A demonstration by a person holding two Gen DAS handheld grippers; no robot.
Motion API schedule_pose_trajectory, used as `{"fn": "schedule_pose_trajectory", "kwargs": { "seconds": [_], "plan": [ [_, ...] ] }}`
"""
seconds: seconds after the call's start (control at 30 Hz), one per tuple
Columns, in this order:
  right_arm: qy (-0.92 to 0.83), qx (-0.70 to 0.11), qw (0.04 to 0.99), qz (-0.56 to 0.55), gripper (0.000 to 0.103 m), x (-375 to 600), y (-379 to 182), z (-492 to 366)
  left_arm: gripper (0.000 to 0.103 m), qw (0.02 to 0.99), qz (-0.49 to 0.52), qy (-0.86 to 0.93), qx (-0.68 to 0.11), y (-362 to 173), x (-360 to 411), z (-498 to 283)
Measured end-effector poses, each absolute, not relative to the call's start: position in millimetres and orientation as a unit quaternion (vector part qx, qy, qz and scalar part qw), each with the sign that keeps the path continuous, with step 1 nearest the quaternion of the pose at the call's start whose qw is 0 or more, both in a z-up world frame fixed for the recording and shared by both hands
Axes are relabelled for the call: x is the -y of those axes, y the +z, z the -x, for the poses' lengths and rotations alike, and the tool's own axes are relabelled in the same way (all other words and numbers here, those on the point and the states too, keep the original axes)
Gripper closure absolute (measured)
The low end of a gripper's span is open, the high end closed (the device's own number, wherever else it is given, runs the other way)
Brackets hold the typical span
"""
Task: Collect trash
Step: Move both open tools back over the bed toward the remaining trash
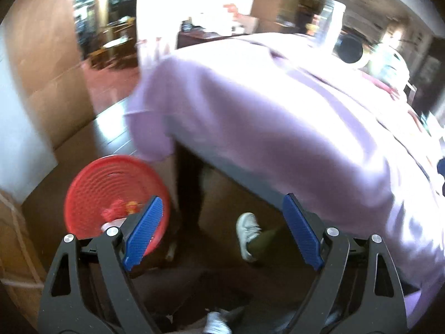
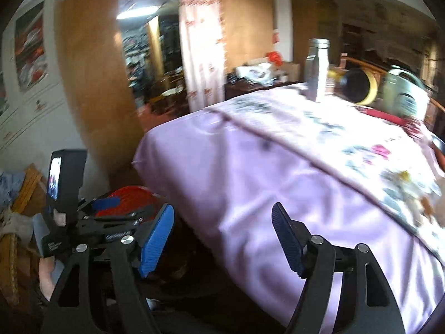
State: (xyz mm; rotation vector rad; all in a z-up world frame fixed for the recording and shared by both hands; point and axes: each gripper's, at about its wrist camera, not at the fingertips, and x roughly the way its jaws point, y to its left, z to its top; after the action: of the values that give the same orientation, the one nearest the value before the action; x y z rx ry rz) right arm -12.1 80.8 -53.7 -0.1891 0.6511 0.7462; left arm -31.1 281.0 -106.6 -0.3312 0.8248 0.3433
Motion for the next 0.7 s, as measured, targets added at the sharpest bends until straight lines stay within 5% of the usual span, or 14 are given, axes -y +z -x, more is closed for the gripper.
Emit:
{"fn": "schedule_pose_trajectory", "kwargs": {
  "seconds": [0.7],
  "plan": [
    [0.198,-0.263,0.943,-0.057,0.022,144.8,-42.1,-30.4,0.017,0.911,0.003,-0.007,-0.413,-64.9,-79.1,-44.9]
  ]
}}
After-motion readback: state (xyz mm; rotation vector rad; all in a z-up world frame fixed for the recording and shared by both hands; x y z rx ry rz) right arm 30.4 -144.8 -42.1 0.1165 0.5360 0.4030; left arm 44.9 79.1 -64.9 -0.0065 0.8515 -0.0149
